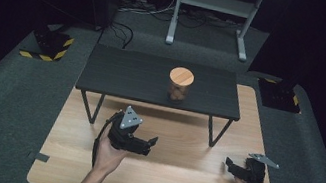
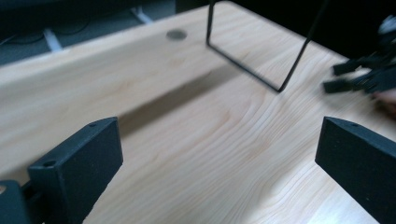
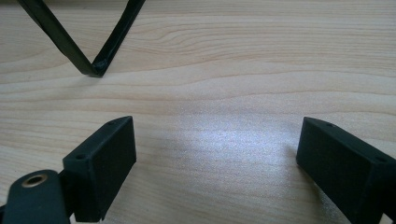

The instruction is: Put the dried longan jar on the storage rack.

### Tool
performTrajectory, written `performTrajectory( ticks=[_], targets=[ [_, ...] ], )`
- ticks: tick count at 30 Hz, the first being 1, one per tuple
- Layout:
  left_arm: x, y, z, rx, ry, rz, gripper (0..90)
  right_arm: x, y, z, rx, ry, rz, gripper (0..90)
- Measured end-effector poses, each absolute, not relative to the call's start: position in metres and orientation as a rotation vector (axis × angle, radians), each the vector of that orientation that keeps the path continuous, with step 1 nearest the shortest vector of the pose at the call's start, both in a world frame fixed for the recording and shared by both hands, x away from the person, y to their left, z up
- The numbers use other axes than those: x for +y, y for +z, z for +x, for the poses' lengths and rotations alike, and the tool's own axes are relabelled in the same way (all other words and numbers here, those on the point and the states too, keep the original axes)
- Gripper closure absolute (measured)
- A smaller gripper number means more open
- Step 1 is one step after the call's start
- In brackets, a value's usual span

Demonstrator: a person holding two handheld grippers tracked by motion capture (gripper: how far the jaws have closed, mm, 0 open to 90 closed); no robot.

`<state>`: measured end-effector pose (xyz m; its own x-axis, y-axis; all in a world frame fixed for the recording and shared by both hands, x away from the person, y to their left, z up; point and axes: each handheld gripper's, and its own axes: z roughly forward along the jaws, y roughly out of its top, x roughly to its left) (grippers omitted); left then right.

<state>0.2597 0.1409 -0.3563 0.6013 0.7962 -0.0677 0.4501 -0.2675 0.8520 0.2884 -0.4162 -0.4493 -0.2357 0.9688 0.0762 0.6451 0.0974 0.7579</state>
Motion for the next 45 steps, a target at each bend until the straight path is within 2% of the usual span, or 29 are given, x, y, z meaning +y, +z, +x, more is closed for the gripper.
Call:
performTrajectory(
  ticks=[6, 10, 20, 33, 39, 45],
  targets=[
    [0.147, -0.400, 0.276, 1.107, 0.399, 1.915, 1.1, -0.415, -0.449, 0.289, 1.936, 0.955, 1.576, 11.4],
    [0.142, -0.424, 0.282, 1.144, 0.424, 1.950, 1.2, -0.414, -0.449, 0.289, 1.937, 0.951, 1.572, 11.4],
    [0.140, -0.446, 0.289, 1.219, 0.470, 1.925, 0.8, -0.412, -0.448, 0.289, 1.939, 0.938, 1.568, 11.6],
    [0.142, -0.463, 0.290, 1.301, 0.450, 1.861, 0.6, -0.404, -0.447, 0.290, 1.947, 0.892, 1.547, 11.7],
    [0.154, -0.467, 0.291, 1.349, 0.393, 1.792, 0.6, -0.401, -0.447, 0.292, 1.954, 0.879, 1.536, 11.6],
    [0.152, -0.466, 0.292, 1.366, 0.389, 1.795, 0.6, -0.399, -0.447, 0.293, 1.960, 0.866, 1.525, 11.5]
  ],
)
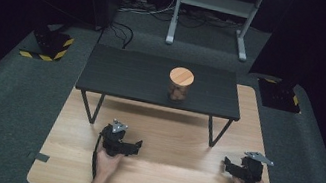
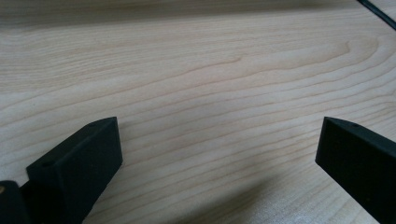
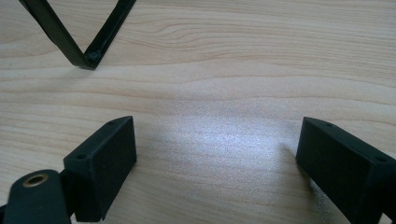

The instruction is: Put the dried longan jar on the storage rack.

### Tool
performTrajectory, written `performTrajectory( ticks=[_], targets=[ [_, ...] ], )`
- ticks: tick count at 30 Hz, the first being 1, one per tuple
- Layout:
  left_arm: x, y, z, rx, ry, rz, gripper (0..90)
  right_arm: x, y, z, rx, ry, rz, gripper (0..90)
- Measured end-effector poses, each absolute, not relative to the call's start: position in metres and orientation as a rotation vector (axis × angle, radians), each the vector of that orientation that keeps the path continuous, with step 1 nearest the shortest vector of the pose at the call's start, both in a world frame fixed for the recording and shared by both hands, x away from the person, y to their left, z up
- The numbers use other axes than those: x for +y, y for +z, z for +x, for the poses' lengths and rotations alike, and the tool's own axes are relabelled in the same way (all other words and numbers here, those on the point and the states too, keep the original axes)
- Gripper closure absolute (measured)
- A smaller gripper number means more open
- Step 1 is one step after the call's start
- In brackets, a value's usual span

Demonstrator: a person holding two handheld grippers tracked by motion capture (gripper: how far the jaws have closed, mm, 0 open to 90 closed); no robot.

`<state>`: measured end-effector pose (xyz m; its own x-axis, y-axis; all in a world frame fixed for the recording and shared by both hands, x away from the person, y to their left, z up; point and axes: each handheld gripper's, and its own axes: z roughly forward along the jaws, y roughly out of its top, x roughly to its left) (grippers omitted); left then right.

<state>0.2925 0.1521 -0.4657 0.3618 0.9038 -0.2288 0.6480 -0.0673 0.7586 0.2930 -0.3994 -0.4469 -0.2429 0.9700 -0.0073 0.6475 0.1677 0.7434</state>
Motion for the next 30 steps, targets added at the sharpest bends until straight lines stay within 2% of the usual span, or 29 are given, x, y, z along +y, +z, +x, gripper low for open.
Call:
performTrajectory(
  ticks=[30],
  targets=[
    [0.1540, -0.4662, 0.2937, 1.370, 0.369, 1.787, 0.9, -0.3959, -0.4467, 0.2928, 1.968, 0.850, 1.510, 11.4]
  ],
)
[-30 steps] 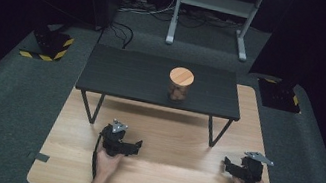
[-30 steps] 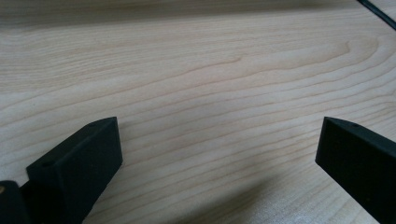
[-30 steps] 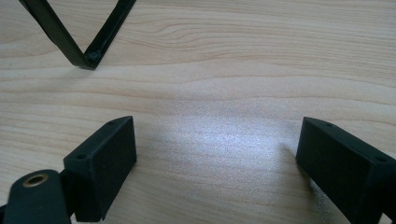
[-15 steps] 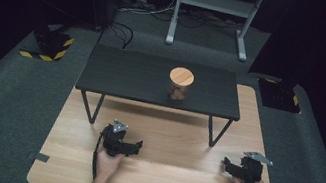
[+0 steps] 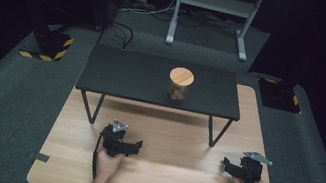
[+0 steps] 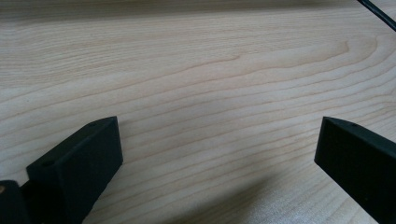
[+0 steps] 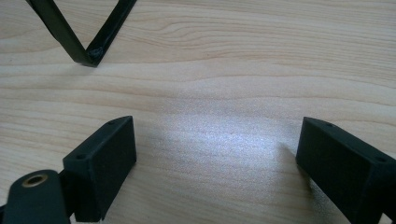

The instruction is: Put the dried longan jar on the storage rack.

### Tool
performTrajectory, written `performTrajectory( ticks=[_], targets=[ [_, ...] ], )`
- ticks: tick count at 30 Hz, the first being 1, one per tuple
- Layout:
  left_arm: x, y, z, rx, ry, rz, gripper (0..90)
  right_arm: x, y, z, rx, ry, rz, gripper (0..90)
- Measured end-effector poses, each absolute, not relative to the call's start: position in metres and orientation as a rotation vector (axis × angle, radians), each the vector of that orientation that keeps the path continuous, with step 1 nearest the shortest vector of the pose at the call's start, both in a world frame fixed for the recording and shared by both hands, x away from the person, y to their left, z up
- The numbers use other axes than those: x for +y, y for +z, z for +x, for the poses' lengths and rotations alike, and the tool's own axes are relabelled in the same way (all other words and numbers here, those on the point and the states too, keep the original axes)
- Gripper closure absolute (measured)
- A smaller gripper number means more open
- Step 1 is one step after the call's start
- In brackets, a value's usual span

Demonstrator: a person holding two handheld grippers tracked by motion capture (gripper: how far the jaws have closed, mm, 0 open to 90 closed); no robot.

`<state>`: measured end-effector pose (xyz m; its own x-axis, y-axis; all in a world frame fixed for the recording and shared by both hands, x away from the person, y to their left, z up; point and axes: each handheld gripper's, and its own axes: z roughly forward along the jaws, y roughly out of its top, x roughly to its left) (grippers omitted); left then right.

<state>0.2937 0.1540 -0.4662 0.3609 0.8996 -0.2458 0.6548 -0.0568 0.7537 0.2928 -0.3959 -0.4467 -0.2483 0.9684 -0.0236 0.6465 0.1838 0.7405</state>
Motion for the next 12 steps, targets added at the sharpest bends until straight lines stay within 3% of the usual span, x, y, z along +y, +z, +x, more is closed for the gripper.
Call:
performTrajectory(
  ticks=[12],
  targets=[
    [0.1542, -0.4662, 0.2940, 1.371, 0.368, 1.786, 1.0, -0.3960, -0.4467, 0.2929, 1.968, 0.851, 1.510, 11.4]
  ],
)
